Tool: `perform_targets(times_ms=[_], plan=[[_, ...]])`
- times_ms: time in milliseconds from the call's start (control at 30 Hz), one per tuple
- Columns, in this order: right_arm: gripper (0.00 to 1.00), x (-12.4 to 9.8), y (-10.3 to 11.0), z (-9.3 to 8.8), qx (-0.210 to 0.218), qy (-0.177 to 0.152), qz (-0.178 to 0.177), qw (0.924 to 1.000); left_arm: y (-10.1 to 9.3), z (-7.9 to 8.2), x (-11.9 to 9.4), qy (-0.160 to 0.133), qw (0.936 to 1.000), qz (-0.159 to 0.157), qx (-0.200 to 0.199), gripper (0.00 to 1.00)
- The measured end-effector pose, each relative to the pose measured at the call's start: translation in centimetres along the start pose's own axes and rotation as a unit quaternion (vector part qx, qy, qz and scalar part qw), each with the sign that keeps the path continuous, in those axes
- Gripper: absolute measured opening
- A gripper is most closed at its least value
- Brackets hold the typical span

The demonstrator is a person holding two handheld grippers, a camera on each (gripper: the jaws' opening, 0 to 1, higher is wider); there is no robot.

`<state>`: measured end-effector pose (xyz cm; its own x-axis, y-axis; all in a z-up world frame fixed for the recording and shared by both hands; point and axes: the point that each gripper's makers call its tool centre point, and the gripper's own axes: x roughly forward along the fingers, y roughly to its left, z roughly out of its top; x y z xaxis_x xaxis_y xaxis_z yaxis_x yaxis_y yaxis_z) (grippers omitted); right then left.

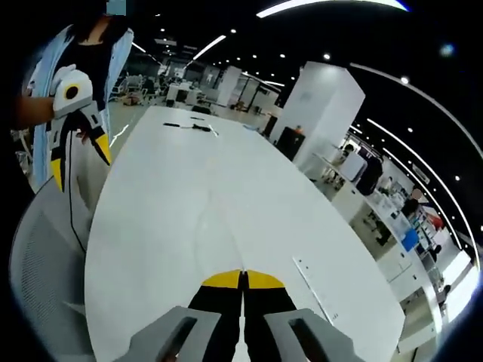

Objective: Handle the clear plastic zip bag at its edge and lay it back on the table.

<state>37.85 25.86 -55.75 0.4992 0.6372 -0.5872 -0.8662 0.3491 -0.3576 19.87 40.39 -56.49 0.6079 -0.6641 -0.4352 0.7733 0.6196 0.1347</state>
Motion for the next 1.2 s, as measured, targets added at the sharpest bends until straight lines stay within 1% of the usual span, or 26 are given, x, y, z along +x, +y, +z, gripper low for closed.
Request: perform_targets(times_ms=[400, 600, 733, 933, 1167, 1200], plan=[[0.00, 1.2, 5.9, -2.3, 0.007, 0.015, 0.046, 0.9988, -0.2, -0.5, -0.4, 0.007, 1.0000, 0.003, -0.004, 0.51], [0.00, 1.7, 8.1, -3.8, 0.013, 0.026, 0.059, 0.9978, -0.2, -1.3, -0.7, 0.007, 0.9998, 0.008, -0.014, 0.53], [0.00, 1.9, 8.9, -4.7, 0.014, 0.032, 0.061, 0.9975, -0.5, -1.7, -1.0, 0.006, 0.9998, 0.008, -0.015, 0.54], [0.00, 3.0, 9.8, -6.2, 0.011, 0.037, 0.058, 0.9976, -1.0, -2.9, -1.1, 0.012, 0.9997, 0.008, -0.020, 0.55], [0.00, 4.3, 10.4, -6.8, 0.013, 0.036, 0.056, 0.9977, -1.3, -3.3, -1.3, 0.013, 0.9996, 0.012, -0.024, 0.56], [0.00, 4.6, 10.7, -6.8, 0.007, 0.035, 0.058, 0.9977, -1.4, -3.3, -1.3, 0.014, 0.9995, 0.012, -0.024, 0.56]])
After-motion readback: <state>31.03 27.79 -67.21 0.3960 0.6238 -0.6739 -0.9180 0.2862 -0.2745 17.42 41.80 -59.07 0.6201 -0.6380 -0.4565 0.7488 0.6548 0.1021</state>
